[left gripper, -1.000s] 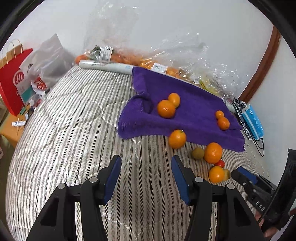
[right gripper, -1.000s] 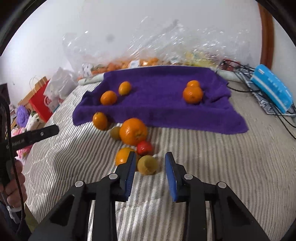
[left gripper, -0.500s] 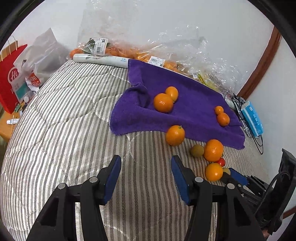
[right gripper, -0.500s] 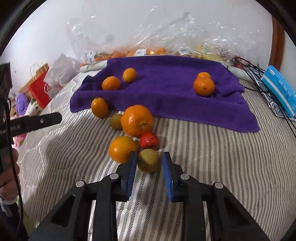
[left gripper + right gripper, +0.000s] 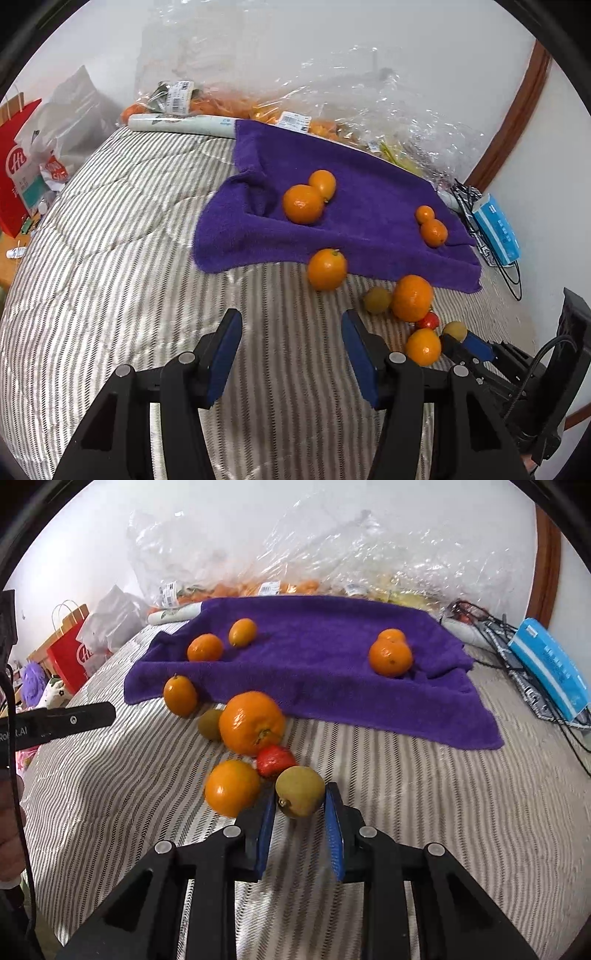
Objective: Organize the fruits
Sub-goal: 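Grasp the yellow-green fruit with the right tool while the left tool grasps a small orange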
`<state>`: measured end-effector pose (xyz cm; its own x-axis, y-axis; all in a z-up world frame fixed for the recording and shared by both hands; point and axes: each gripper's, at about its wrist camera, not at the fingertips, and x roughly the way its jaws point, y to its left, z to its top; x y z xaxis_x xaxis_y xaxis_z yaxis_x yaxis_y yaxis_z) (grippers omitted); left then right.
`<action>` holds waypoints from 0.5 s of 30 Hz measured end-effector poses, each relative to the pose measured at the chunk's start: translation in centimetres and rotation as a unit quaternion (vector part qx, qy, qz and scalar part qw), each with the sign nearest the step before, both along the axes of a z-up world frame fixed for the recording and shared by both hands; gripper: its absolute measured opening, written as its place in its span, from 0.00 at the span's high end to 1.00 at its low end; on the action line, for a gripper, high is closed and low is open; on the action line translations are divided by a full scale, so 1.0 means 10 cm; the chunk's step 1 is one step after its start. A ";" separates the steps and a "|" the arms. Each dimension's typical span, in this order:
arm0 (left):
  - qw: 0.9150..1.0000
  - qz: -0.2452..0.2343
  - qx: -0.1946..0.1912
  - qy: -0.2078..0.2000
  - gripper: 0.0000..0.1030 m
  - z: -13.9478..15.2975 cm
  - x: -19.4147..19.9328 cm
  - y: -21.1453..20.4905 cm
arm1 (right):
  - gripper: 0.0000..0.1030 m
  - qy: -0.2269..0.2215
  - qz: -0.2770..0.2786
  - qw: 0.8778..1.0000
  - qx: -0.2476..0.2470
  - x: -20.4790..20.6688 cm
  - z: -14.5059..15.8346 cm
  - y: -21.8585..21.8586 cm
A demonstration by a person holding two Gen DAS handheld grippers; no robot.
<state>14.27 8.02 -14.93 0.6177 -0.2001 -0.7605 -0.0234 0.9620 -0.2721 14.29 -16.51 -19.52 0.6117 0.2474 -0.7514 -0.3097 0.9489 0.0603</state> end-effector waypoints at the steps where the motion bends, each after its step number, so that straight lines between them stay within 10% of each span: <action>1: 1.000 -0.003 -0.001 0.000 0.48 0.00 0.01 -0.02 | 0.75 -0.003 -0.002 1.000 0.001 0.00 0.02 -0.04; 15: 0.999 0.005 0.032 0.002 0.50 -0.24 0.48 -0.39 | 0.75 -0.027 -0.034 0.999 -0.013 0.13 0.06 -0.41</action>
